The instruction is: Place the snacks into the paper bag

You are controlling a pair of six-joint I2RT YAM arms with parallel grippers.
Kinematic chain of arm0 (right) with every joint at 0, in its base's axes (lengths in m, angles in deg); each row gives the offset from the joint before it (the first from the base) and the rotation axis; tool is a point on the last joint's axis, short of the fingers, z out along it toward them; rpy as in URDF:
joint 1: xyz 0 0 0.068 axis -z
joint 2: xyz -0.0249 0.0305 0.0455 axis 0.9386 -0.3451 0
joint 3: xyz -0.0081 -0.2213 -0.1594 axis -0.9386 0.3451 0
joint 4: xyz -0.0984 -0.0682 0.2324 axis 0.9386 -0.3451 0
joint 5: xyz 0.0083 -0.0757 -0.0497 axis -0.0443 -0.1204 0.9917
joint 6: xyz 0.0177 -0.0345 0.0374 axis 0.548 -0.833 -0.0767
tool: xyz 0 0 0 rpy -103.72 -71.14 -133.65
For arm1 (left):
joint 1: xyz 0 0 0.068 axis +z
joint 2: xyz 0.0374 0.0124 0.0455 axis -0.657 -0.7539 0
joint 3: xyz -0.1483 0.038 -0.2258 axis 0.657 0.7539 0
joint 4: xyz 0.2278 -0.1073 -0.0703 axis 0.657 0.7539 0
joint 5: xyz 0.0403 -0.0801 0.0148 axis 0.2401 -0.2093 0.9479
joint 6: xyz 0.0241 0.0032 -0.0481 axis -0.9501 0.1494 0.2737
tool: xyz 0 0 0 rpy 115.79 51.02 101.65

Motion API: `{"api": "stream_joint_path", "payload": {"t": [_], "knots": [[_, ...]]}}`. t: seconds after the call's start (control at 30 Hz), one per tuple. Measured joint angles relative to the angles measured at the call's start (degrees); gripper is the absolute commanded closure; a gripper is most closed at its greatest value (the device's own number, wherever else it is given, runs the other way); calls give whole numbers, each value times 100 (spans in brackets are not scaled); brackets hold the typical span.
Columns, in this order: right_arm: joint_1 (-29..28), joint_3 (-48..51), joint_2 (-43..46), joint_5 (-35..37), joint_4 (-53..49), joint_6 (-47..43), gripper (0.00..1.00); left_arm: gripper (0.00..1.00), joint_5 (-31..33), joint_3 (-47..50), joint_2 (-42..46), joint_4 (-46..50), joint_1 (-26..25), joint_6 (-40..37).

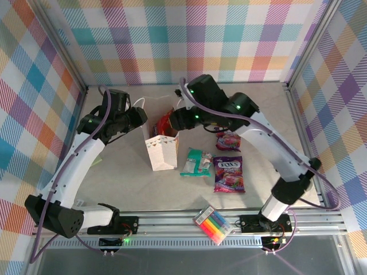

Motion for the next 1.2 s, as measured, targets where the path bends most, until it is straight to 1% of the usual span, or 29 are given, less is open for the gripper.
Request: {"api": "stream_joint_path", "payload": {"t": [0.07, 0.17, 0.37, 0.47, 0.6, 0.8, 0.83, 0.9, 1.03, 1.1, 1.2], "knots": [[149, 577, 455, -24, 208, 79, 46, 66, 13, -68, -79, 50, 4, -17], [520, 1388, 1084, -90, 448, 232, 43, 65, 13, -125, -203, 94, 4, -17], [1224, 2485, 1799, -262, 758, 520, 41, 66, 28, -295, -409, 151, 4, -20], [1438, 2820, 1895, -402, 822, 597, 41, 65, 76, -400, -487, 186, 4, -28], [1631, 3145, 1895, -614, 857, 645, 37, 67, 114, -450, -562, 245, 4, -35], [1816, 3204, 1770, -833, 857, 592, 34, 67, 107, -450, -691, 245, 4, -13], [1853, 3206, 1725, -881, 857, 588, 33, 67, 107, -450, -706, 243, 4, -13], [1945, 3237, 1648, -992, 881, 590, 26, 67, 109, -450, -726, 243, 4, -13], [2245, 3589, 1591, -1344, 1047, 597, 22, 67, 122, -452, -728, 247, 4, -17], [2382, 3766, 1591, -1510, 1093, 608, 19, 66, 125, -455, -730, 249, 4, -20], [2575, 3910, 1589, -1661, 1145, 651, 17, 66, 127, -455, -732, 258, 4, -50]]}}
